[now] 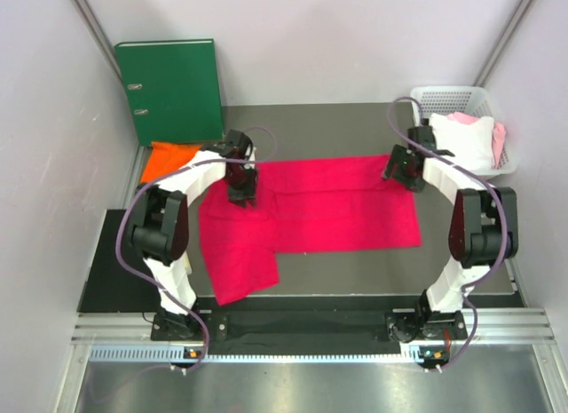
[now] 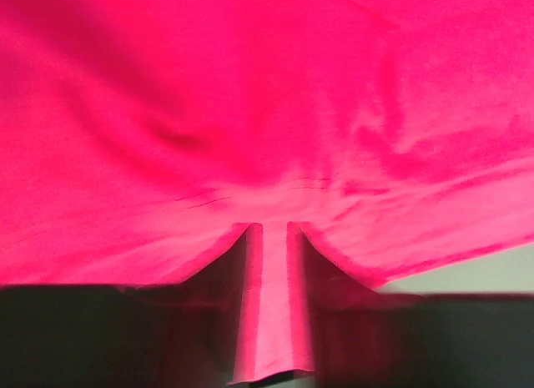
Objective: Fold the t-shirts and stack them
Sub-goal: Fold the flattened tshirt in 1/3 of the way
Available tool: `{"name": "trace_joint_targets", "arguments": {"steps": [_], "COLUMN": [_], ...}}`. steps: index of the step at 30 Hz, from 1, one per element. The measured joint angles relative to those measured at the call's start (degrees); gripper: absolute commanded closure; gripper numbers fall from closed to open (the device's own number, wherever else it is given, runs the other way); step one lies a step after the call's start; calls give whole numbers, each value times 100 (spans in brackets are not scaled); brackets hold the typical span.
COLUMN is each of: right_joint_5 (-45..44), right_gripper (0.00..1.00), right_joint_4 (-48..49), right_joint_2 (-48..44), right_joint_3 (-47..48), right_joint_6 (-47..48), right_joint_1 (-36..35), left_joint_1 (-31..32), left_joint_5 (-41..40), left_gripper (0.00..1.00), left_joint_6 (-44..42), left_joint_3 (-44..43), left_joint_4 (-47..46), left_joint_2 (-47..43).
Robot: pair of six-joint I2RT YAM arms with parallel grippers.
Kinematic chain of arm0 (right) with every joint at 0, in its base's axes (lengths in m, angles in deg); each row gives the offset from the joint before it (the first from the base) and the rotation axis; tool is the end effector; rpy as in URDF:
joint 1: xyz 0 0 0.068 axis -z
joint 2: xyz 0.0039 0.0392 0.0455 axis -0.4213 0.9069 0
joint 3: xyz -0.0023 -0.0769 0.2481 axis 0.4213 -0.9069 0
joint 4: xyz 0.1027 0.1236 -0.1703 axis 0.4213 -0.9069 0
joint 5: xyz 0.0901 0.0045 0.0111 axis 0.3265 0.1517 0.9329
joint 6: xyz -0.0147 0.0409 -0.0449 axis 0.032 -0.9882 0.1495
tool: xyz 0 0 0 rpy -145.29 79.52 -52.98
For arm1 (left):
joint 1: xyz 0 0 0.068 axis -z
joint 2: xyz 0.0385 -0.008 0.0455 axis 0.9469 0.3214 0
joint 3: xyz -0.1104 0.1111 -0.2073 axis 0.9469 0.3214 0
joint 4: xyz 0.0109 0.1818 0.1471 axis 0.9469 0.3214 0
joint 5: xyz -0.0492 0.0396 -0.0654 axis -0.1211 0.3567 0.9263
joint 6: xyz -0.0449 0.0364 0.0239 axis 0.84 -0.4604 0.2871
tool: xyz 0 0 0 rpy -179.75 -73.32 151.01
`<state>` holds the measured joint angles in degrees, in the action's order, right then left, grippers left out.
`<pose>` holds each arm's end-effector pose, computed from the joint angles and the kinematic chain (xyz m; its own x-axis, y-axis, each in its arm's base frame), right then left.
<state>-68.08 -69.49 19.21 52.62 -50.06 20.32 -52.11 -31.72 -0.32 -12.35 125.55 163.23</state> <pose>0.3490 0.0259 0.1948 -0.7842 0.3557 -0.5084 0.2996 0.9346 0.1917 0.3250 -0.1204 0.1895 -0.9710 0.0775 -0.2263 0.1257 0.9702 -0.2070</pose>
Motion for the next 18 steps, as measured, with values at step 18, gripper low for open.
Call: {"name": "trace_joint_targets", "arguments": {"steps": [18], "right_joint_5": [299], "right_gripper": [30], "right_joint_4": [-98], "right_joint_2": [-529], "right_joint_3": [-1152], "right_joint_6": [-289], "right_joint_1": [960], "left_joint_1": [-1360], "left_joint_5": [-614], "left_gripper": [9], "left_joint_6": [345], "left_joint_3": [354], "left_joint_4": [243], "left_joint_2": [-525]}}
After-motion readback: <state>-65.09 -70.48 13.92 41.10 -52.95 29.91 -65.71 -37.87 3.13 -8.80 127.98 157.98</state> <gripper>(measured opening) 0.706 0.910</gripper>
